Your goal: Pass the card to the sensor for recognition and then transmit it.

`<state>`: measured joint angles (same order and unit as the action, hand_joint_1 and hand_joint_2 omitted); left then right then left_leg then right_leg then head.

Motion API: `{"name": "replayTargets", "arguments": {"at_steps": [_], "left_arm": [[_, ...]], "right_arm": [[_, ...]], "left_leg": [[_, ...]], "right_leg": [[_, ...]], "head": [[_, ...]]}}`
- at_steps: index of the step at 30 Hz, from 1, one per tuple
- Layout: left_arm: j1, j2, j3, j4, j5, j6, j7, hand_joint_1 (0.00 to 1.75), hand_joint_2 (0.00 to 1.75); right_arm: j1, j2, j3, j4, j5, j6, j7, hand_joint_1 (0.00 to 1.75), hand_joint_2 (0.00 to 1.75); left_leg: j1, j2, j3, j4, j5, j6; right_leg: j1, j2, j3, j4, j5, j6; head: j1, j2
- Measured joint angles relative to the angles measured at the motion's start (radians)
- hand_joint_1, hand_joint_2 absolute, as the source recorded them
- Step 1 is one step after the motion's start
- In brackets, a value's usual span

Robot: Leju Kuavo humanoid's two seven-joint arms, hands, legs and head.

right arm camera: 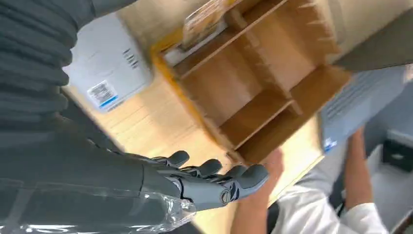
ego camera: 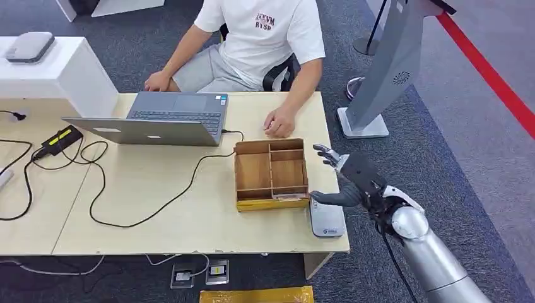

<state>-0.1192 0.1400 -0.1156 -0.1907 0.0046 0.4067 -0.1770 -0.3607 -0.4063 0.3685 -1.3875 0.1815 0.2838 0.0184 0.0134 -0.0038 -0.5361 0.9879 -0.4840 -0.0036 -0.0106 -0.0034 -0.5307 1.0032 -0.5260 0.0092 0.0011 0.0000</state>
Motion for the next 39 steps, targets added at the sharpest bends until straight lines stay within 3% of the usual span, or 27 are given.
{"name": "replayTargets", "arguments": {"at_steps": [3, 9, 18, 32, 39], "left_arm": [[0.000, 0.000, 0.000, 0.000, 0.002, 0.001, 0.000, 0.00, 1.75], [-0.001, 0.000, 0.000, 0.000, 0.002, 0.004, 0.004, 0.00, 1.75], [-0.002, -0.001, 0.000, 0.000, 0.005, 0.011, 0.013, 0.00, 1.75], [-0.004, -0.005, 0.000, 0.000, -0.004, 0.013, 0.013, 0.00, 1.75], [-0.006, -0.006, 0.000, 0.000, -0.005, 0.013, 0.013, 0.00, 1.75]], "right_arm": [[0.021, -0.017, 0.010, -0.043, 0.219, -0.047, 0.048, 0.00, 1.75], [0.071, -0.039, 0.042, -0.163, 0.502, -0.088, 0.121, 0.00, 1.75], [0.098, -0.045, 0.078, -0.277, 0.763, -0.147, 0.148, 0.00, 1.75], [0.113, 0.006, 0.115, -0.291, 0.858, -0.144, 0.122, 0.00, 1.75], [0.121, 0.069, 0.142, -0.284, 0.884, -0.197, 0.093, 0.00, 1.75]], "left_leg": [[0.000, 0.000, 0.000, 0.000, 0.000, 0.000], [0.000, 0.000, 0.000, 0.000, 0.000, 0.000], [0.000, 0.000, 0.000, 0.000, 0.000, 0.000], [0.000, 0.000, 0.000, 0.000, 0.000, 0.000], [0.000, 0.000, -0.001, 0.000, 0.000, 0.000]], "right_leg": [[0.000, 0.000, 0.000, 0.000, 0.000, 0.000], [0.000, 0.000, 0.000, 0.000, 0.000, 0.000], [0.000, 0.000, 0.000, 0.000, 0.000, 0.000], [0.000, 0.000, 0.000, 0.000, 0.000, 0.000], [0.000, 0.000, 0.000, 0.000, 0.000, 0.000]], "head": [[0.000, 0.000], [0.000, 0.000], [0.000, 0.000], [0.000, 0.000], [0.000, 0.000]]}}
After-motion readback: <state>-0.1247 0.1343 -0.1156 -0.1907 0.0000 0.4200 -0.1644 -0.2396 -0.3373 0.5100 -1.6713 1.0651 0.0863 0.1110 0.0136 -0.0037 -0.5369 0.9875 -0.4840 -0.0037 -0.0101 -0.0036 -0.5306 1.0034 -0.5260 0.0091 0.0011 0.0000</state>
